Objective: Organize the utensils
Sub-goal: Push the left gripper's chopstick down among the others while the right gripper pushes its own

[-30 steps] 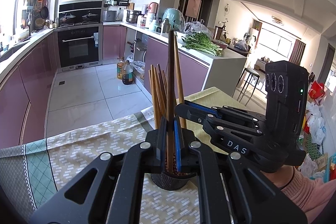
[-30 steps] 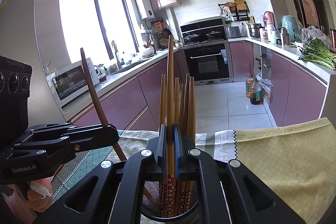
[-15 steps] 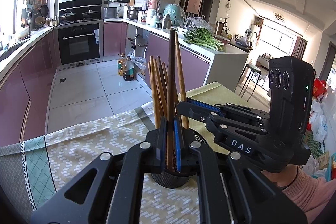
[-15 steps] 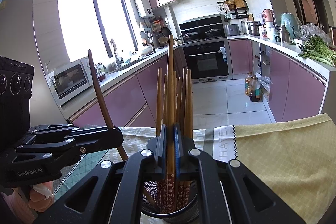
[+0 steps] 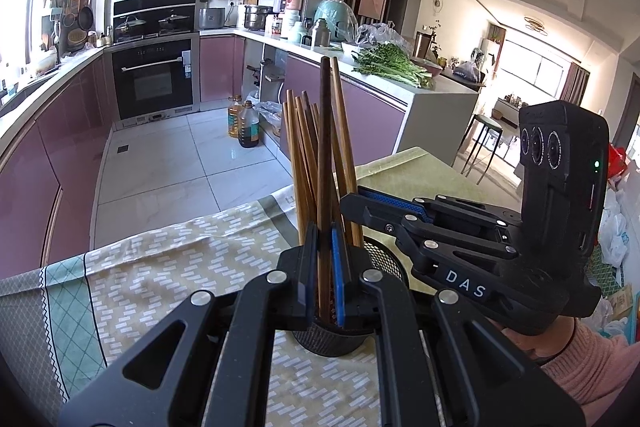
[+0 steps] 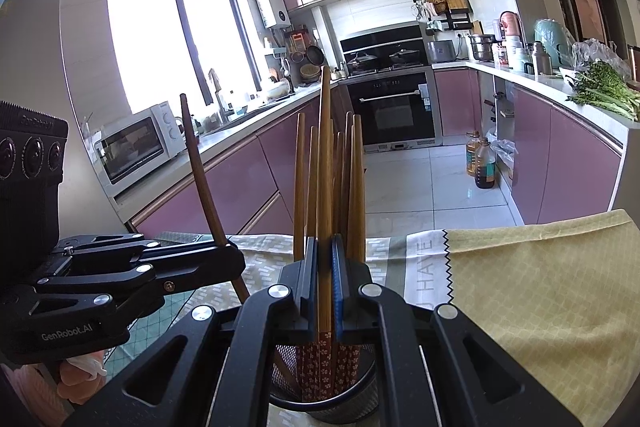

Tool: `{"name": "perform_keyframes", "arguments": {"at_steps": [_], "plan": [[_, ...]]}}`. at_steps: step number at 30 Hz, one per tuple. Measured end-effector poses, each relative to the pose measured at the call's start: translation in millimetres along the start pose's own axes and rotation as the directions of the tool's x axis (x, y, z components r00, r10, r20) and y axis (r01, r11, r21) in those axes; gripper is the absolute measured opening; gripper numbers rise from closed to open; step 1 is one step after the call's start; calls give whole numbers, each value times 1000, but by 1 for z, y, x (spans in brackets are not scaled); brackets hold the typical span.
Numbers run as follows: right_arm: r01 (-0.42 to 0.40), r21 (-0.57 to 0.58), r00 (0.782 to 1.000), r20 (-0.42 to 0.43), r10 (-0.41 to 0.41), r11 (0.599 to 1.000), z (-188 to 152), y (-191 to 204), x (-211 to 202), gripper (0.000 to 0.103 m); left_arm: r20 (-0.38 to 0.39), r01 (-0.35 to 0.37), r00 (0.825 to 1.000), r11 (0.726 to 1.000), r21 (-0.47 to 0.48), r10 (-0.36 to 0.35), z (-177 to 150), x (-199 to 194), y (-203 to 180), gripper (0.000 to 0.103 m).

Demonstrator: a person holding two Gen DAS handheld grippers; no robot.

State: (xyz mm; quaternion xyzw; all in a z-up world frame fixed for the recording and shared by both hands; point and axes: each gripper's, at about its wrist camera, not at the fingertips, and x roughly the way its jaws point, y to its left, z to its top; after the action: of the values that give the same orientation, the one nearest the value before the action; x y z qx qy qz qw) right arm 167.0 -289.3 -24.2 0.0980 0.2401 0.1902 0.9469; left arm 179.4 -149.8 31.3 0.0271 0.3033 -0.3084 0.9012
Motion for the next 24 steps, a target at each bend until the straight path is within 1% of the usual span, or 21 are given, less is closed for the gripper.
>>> {"name": "perform_keyframes", "arguments": {"at_steps": [14, 24], "plan": [[-2, -3, 1000, -14, 2, 1000, -2, 0, 2, 6, 4, -12, 1000, 1000, -1, 12, 0, 3, -1, 8], [-2, -2, 1000, -26, 2, 1000, -3, 0, 3, 6, 6, -38, 999, 999, -4, 38, 1, 9, 0, 8]]}}
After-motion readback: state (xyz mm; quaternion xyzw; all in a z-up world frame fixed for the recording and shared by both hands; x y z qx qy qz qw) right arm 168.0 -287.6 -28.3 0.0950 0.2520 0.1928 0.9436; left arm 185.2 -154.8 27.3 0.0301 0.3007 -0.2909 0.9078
